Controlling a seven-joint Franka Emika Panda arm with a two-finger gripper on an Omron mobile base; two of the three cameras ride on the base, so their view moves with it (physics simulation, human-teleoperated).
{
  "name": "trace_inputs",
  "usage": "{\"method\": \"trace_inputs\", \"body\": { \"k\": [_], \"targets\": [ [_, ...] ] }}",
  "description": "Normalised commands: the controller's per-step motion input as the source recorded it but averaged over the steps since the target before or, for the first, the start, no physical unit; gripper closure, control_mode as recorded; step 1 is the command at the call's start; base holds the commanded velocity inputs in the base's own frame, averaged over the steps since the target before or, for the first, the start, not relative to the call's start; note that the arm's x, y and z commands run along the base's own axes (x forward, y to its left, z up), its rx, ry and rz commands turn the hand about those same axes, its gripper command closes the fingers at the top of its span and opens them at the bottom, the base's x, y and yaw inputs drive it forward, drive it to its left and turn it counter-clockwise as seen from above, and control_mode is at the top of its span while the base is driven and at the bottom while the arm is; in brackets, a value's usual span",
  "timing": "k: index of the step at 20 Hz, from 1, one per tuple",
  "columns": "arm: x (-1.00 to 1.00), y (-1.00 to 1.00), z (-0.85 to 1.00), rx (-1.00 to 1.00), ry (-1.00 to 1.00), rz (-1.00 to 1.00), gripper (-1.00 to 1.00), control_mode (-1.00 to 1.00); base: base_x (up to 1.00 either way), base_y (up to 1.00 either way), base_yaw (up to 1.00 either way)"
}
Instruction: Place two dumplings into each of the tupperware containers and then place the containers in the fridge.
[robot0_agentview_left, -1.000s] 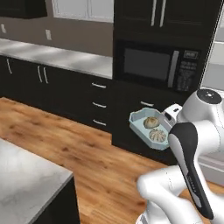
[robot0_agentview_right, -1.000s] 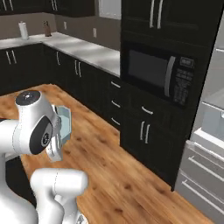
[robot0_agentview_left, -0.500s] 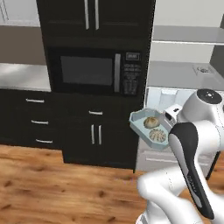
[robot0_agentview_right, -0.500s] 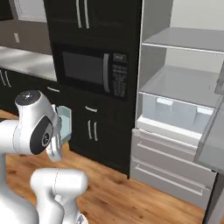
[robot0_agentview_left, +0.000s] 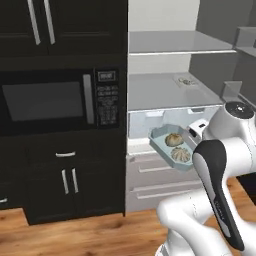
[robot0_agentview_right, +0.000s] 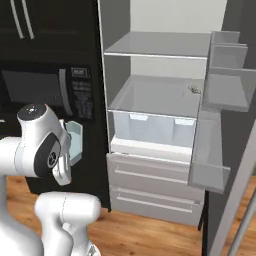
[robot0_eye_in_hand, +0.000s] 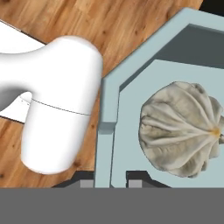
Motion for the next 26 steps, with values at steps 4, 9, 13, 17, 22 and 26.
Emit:
{"method": "trace_inputs", "body": {
  "k": [4,9,13,17,22,26],
  "targets": [
    [0.00,0.00,0.00,0.00,0.00,0.00,1.00,1.00,0.68,0.10,-0.24],
    [0.00,0.00,0.00,0.00,0.00,0.00,1.00,1.00,0.80,0.00,-0.26],
    [0.00,0.00,0.00,0.00,0.00,0.00,1.00,1.00,0.65,0.00,-0.25],
    [0.00,0.00,0.00,0.00,0.00,0.00,1.00,1.00,0.44,-0.21,-0.17],
    [0.00,0.00,0.00,0.00,0.00,0.00,1.00,1.00,0.52,-0.43,-0.14],
    [0.09,0.00,0.00,0.00,0.00,-0.01,1.00,-1.00,0.27,-0.16,-0.07]
  ]
}}
